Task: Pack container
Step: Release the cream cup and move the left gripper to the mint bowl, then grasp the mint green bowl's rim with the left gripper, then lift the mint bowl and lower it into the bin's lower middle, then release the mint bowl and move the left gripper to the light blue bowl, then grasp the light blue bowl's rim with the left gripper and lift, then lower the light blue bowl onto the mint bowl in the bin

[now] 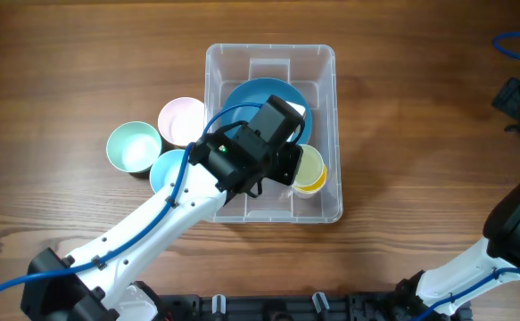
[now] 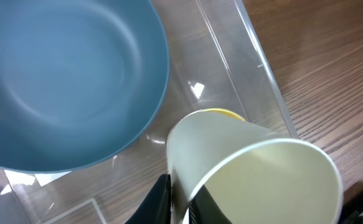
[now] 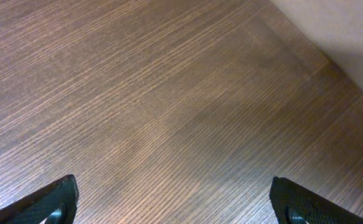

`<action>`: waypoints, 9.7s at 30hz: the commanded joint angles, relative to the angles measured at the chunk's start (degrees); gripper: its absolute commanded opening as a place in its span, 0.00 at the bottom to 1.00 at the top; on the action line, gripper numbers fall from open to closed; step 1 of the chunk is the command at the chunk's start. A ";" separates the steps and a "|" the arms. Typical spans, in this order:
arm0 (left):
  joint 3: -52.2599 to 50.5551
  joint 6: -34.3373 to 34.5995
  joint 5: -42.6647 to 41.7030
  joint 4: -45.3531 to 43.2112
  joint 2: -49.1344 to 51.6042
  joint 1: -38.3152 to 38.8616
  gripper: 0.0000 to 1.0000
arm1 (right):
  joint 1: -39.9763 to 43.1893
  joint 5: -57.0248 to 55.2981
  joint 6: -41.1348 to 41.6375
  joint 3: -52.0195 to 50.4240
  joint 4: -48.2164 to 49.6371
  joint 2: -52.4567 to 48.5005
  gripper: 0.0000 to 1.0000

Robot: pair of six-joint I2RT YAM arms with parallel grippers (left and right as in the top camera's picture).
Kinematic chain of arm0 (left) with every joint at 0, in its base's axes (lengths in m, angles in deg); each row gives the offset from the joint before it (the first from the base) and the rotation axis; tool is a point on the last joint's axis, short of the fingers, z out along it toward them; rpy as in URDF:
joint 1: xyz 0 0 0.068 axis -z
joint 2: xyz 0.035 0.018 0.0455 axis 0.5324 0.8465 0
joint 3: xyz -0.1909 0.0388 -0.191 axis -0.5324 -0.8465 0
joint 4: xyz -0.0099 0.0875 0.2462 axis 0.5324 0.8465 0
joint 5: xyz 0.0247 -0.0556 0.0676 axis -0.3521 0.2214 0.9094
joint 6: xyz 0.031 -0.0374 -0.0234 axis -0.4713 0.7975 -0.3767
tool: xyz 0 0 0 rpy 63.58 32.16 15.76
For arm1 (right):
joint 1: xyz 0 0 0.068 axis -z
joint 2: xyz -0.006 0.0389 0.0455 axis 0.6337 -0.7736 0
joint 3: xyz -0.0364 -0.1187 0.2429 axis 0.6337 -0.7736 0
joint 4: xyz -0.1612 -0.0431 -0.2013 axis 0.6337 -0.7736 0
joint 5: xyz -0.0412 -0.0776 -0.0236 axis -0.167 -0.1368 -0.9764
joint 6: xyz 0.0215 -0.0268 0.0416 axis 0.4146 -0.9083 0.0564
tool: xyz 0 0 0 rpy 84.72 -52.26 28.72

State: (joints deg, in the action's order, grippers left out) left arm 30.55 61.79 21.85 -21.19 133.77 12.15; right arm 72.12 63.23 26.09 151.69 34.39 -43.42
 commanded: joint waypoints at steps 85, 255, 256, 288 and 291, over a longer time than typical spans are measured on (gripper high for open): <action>-15.74 4.81 -11.72 7.82 0.87 -68.85 0.74 | 0.17 -0.35 -0.48 0.48 0.13 0.00 1.00; -29.90 4.83 -11.30 -3.19 2.89 -51.30 0.06 | 0.17 -0.37 -0.48 0.48 0.11 0.00 1.00; -29.90 4.81 -11.28 -3.17 2.89 -51.30 0.04 | 0.17 -0.35 -0.48 0.48 0.11 0.00 1.00; -8.52 10.21 -4.39 11.63 -16.31 -18.78 0.05 | 0.17 -0.35 -0.48 0.48 0.13 0.00 1.00; -8.52 10.97 -4.37 11.72 -13.22 -15.78 0.06 | 0.17 -0.35 -0.48 0.48 0.11 0.00 1.00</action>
State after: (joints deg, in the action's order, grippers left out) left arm 21.76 70.82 17.57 -9.37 117.44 -6.78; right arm 72.12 63.23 26.06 151.69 34.39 -43.42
